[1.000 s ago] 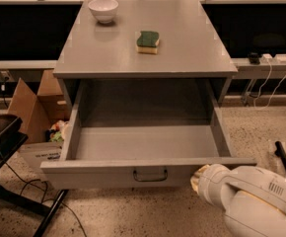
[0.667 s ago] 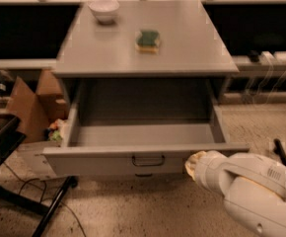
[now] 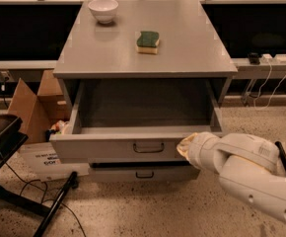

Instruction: Close top drawer

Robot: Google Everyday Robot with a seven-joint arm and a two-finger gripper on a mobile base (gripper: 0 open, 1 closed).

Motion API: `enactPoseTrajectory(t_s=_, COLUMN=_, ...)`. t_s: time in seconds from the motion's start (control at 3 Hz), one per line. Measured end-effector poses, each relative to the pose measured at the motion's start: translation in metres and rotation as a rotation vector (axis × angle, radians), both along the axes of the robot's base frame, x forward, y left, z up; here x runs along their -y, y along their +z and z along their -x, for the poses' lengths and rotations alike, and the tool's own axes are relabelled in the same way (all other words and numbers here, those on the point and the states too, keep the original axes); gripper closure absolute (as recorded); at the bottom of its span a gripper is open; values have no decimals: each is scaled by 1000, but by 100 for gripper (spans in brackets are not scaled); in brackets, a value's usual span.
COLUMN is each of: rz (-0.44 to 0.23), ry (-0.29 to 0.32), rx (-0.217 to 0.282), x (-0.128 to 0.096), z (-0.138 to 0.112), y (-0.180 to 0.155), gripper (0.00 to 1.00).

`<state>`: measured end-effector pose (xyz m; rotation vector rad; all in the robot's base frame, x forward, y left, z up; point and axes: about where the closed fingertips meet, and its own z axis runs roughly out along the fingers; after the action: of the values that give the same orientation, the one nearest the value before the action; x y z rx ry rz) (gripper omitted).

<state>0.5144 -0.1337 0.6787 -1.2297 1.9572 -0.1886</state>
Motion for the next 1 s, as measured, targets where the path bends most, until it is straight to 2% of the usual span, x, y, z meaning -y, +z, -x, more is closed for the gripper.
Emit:
enactPoseTrajectory(t_s=0.33, rz=0, ry=0, rx=0, x=0, z=2, y=0, gripper=100)
enactPoseTrajectory(t_s=0.67, rz=-32, ry=72, rx=93, x=-24, z=-52, y=20, gripper=100)
enactPoseTrajectory(t_s=1.0, rz=-32, ry=72, rx=93, x=-24, z=-52, y=20, gripper=100)
